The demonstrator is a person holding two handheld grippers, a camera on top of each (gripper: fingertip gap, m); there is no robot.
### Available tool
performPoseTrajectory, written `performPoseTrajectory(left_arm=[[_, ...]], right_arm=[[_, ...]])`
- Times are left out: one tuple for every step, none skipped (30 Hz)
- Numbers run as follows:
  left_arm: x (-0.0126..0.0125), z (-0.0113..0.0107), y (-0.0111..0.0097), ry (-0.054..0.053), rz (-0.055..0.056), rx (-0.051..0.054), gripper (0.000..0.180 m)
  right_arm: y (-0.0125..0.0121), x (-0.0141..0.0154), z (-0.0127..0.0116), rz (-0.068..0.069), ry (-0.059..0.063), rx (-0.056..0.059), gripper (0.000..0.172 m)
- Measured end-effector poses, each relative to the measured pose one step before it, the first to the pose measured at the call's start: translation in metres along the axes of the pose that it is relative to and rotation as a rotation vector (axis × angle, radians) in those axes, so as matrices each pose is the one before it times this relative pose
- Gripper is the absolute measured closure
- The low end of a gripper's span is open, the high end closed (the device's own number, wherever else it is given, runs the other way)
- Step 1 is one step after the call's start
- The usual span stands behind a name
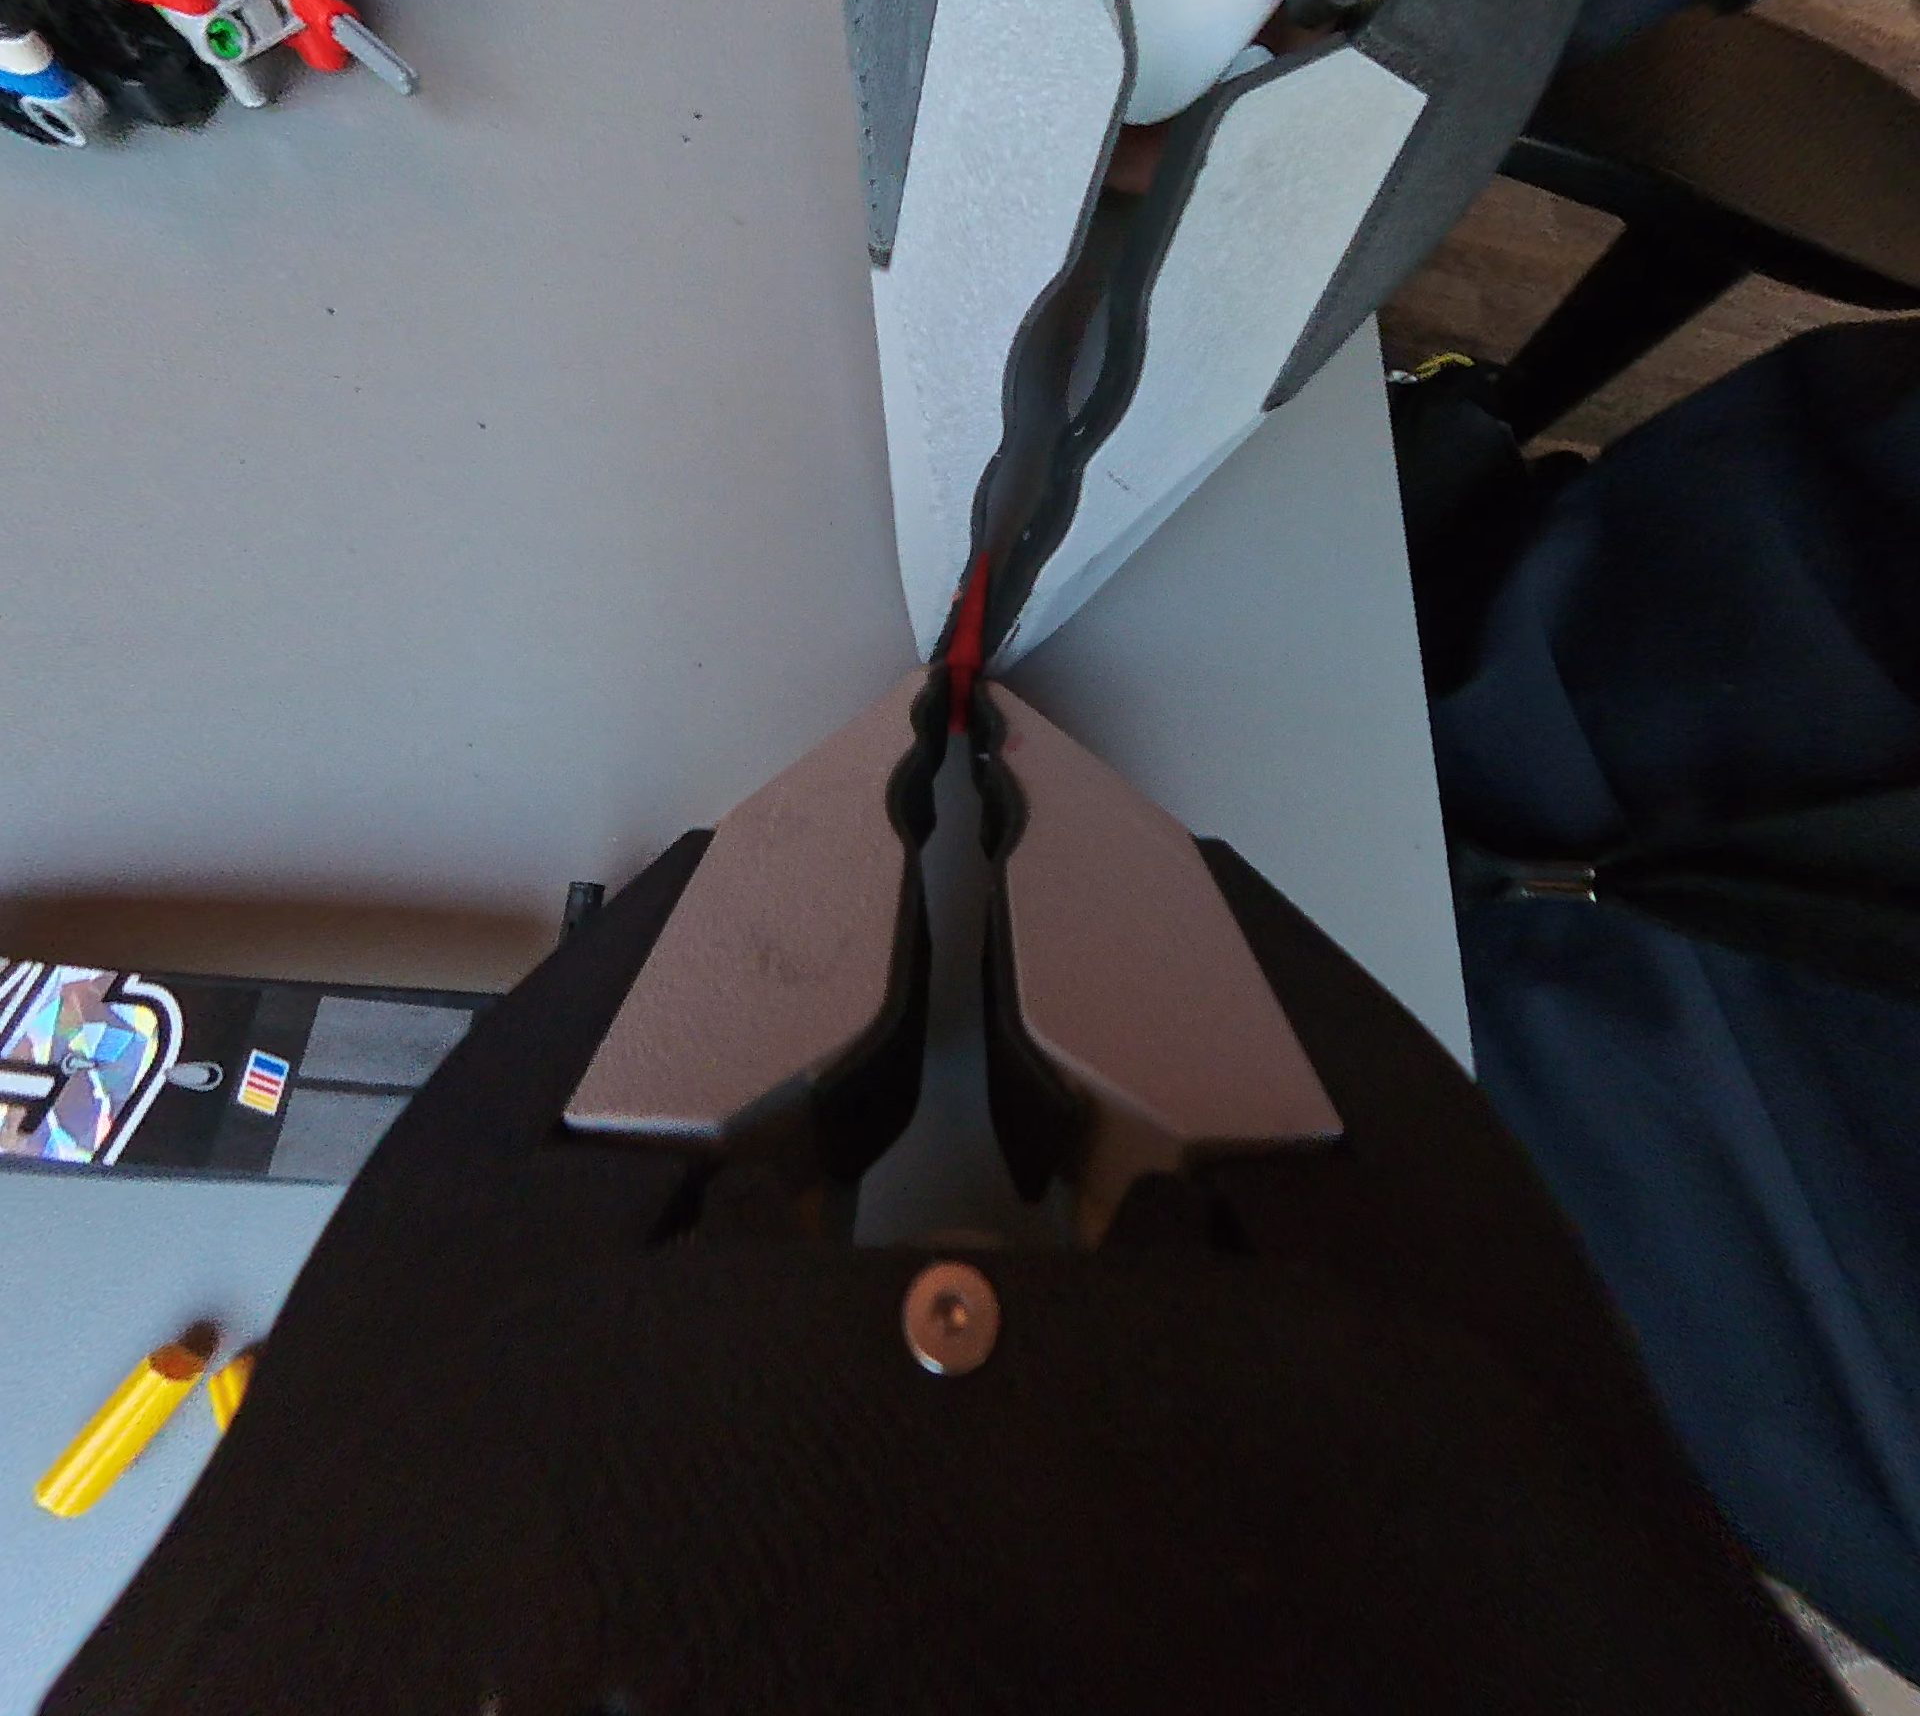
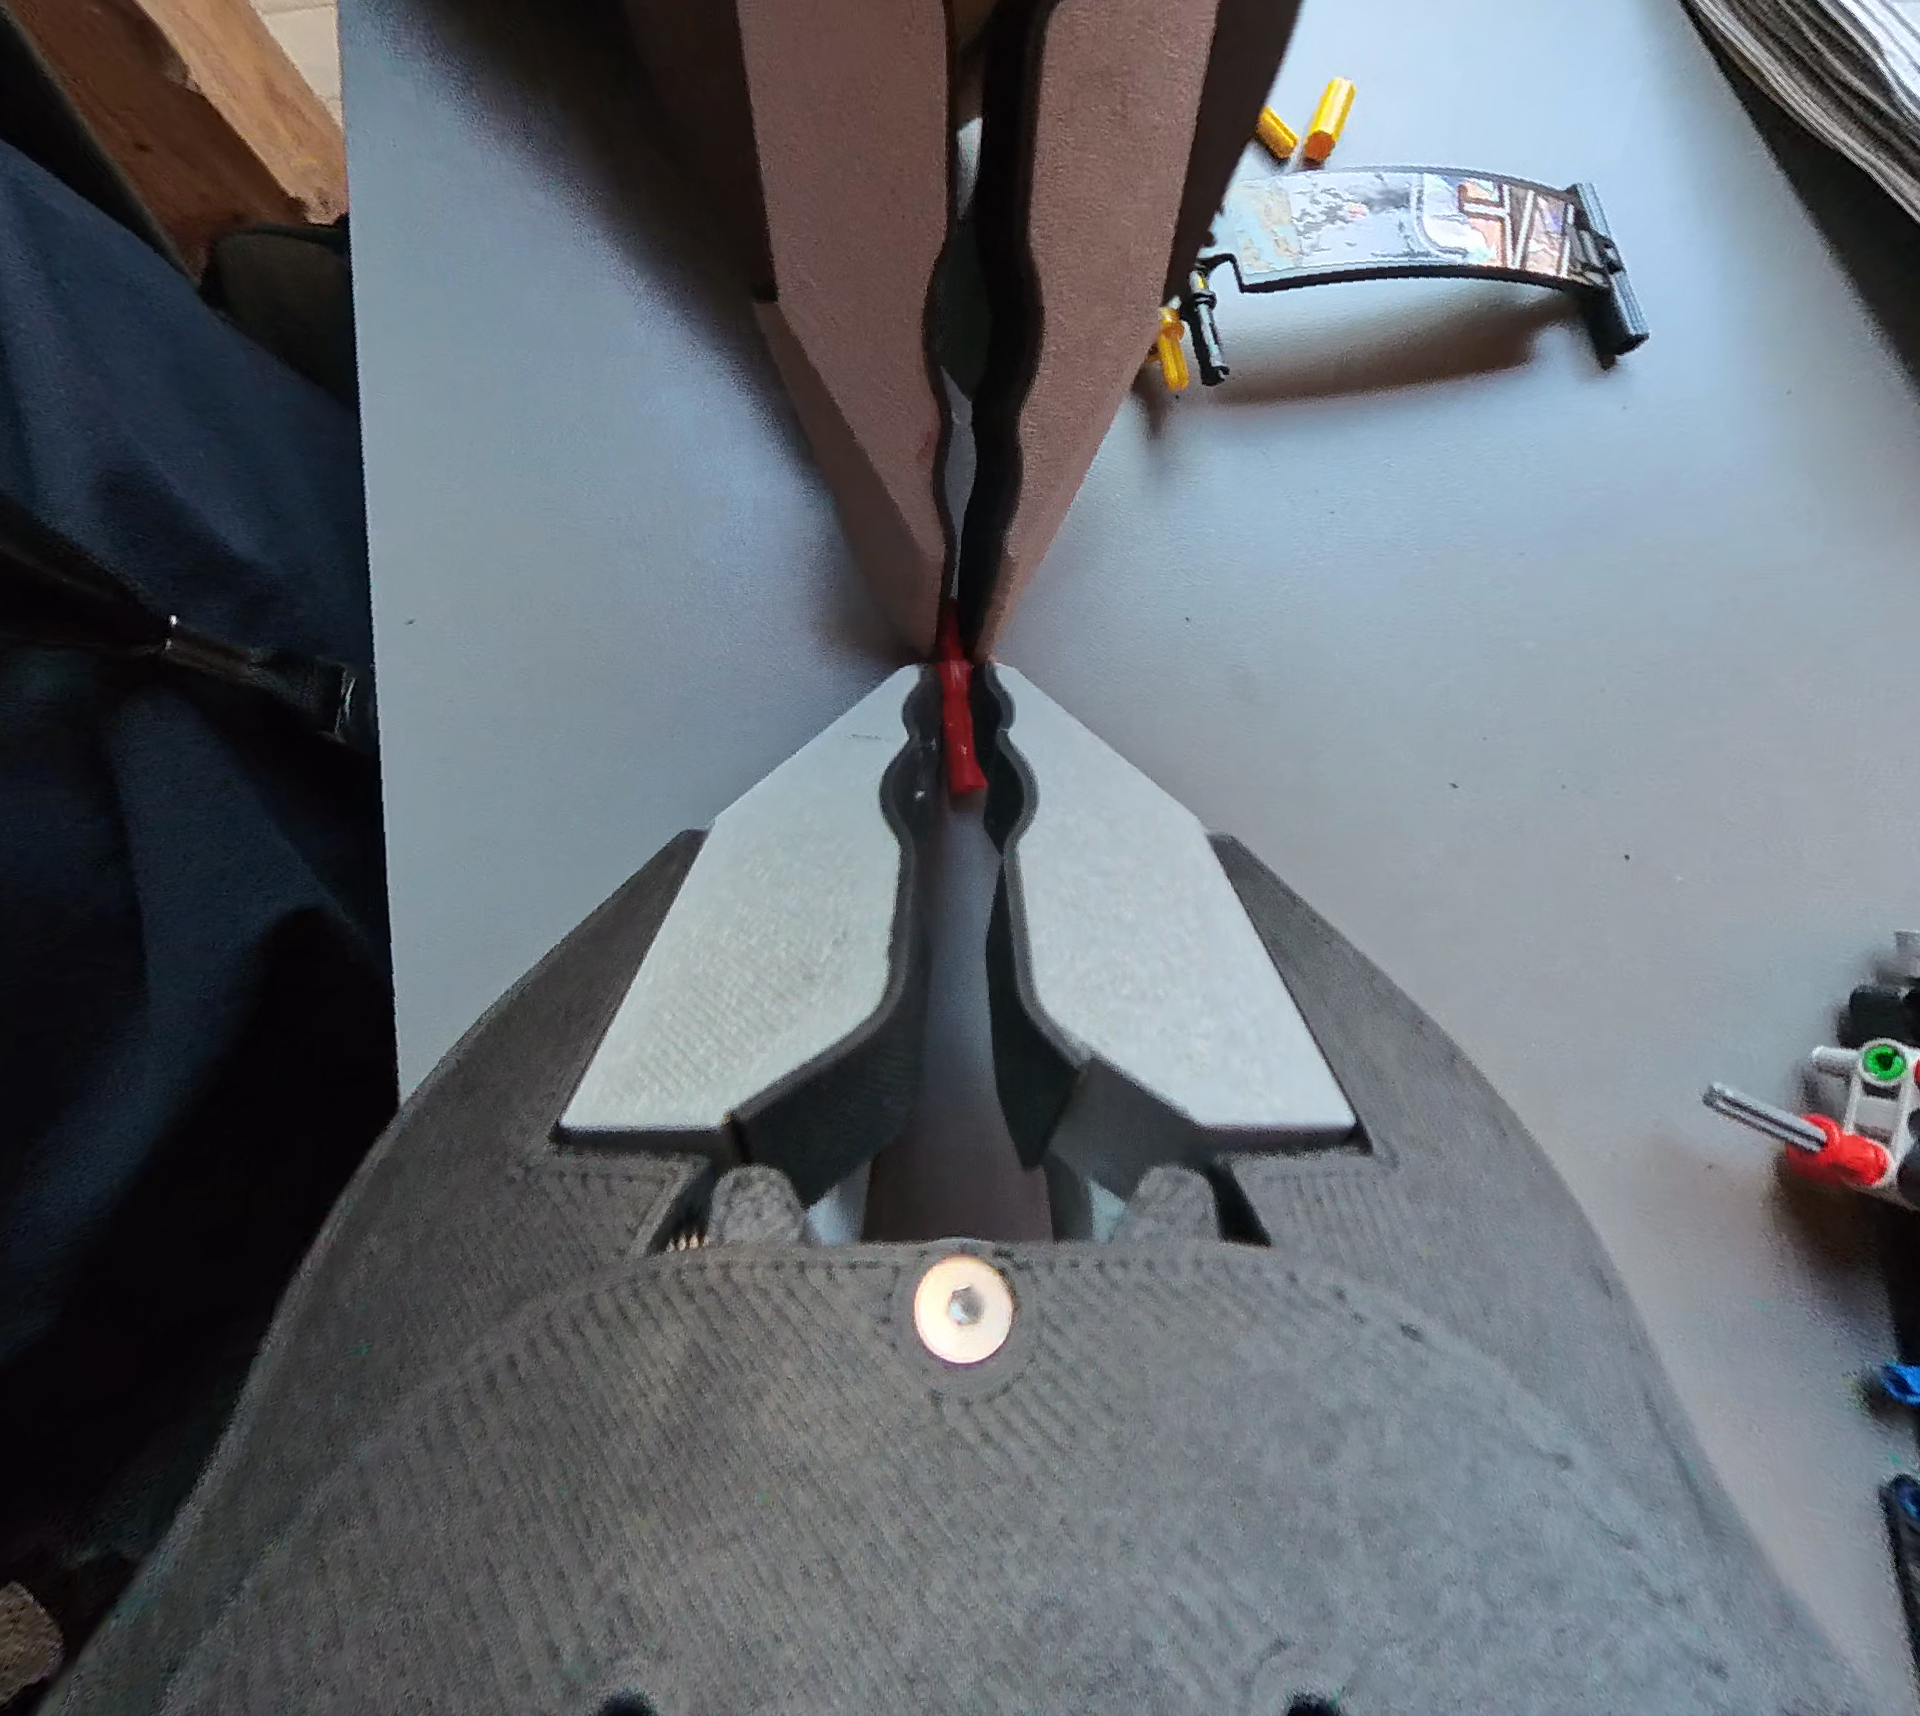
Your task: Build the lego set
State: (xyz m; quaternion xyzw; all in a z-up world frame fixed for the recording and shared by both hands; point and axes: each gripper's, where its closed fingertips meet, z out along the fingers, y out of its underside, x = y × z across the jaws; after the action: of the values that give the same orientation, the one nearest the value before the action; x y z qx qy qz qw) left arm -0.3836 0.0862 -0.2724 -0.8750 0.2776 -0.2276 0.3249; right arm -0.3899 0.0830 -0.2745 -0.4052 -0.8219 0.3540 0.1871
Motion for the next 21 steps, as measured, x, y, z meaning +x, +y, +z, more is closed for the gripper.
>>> performPoseTrajectory(left_arm=[[-0.00026,0.00025,-0.00022,-0.0157,-0.0059,0.0041,0.180],[0.00008,0.00007,0.00002,-0.0116,-0.0027,0.0032,0.180],[0.00002,-0.00005,0.00002,-0.0058,0.0018,0.0023,0.180],[-0.00006,-0.00005,0.00012,0.0019,-0.0014,0.0013,0.180],[-0.00076,-0.00040,0.00010,0.0046,-0.0068,0.0025,0.180],[-0.00147,-0.00040,-0.00014,0.0027,-0.0084,0.0032,0.180],[-0.00121,-0.00025,-0.00020,0.0010,-0.0048,0.0028,0.180],[-0.00113,-0.00005,-0.00039,-0.0068,0.0048,0.0027,0.180],[-0.00046,0.00007,-0.00057,-0.0095,0.0161,0.0031,0.179],[-0.00029,-0.00015,-0.00054,-0.0092,0.0152,0.0033,0.179],[-0.00095,-0.00044,-0.00019,-0.0111,0.0078,0.0024,0.179],[-0.00099,-0.00075,-0.00063,-0.0055,0.0019,0.0064,0.179],[-0.00037,-0.00074,-0.00039,0.0035,-0.0037,0.0054,0.179],[0.00030,-0.00037,0.00055,0.0126,-0.0087,-0.0021,0.179],[-0.00049,-0.00017,0.00139,0.0108,-0.0143,-0.0066,0.179],[0.00017,-0.00017,0.00102,0.0147,-0.0150,-0.0044,0.179],[0.00016,-0.00041,0.00030,0.0118,-0.0137,0.0000,0.179],[-0.00109,-0.00098,-0.00052,-0.0002,-0.0111,0.0072,0.179],[-0.00113,-0.00119,-0.00148,-0.0037,-0.0067,0.0125,0.179],[-0.00032,-0.00078,-0.00093,0.0007,-0.0037,0.0074,0.179],[-0.00038,0.00003,0.00002,0.0000,-0.0040,0.0000,0.179]], right_arm=[[0.00015,0.00048,-0.00018,0.0113,0.0052,0.0003,0.167],[-0.00004,0.00012,-0.00003,0.0043,0.0044,0.0007,0.167],[-0.00016,0.00000,-0.00008,0.0035,0.0016,0.0013,0.167],[-0.00025,0.00002,0.00006,0.0078,-0.0029,0.0028,0.167],[-0.00054,0.00057,0.00017,0.0146,-0.0048,0.0051,0.167],[-0.00054,0.00152,-0.00003,0.0179,-0.0039,0.0033,0.167],[-0.00023,0.00134,-0.00020,0.0213,-0.0082,0.0014,0.167],[-0.00013,0.00128,-0.00057,0.0243,-0.0100,0.0008,0.167],[-0.00009,0.00113,-0.00081,0.0236,-0.0098,0.0014,0.166],[-0.00096,0.00139,-0.00110,0.0216,-0.0056,0.0083,0.156],[-0.00124,0.00071,-0.00149,0.0199,-0.0101,0.0115,0.148],[-0.00209,-0.00107,-0.00198,0.0145,-0.0201,0.0188,0.146],[-0.00241,-0.00066,-0.00225,0.0116,-0.0141,0.0219,0.144],[-0.00184,-0.00015,-0.00203,0.0094,-0.0084,0.0175,0.142],[-0.00066,0.00016,-0.00127,0.0088,-0.0048,0.0087,0.141],[0.00062,0.00051,-0.00036,0.0076,-0.0023,-0.0021,0.141],[0.00154,0.00103,0.00035,0.0065,0.0017,-0.0099,0.143],[0.00171,0.00035,0.00096,0.0041,-0.0009,-0.0131,0.145],[0.00178,-0.00046,0.00143,0.0005,-0.0051,-0.0157,0.147],[0.00199,0.00028,0.00175,-0.0014,0.0025,-0.0172,0.149],[0.00136,0.00091,0.00157,-0.0062,0.0095,-0.0141,0.150]])
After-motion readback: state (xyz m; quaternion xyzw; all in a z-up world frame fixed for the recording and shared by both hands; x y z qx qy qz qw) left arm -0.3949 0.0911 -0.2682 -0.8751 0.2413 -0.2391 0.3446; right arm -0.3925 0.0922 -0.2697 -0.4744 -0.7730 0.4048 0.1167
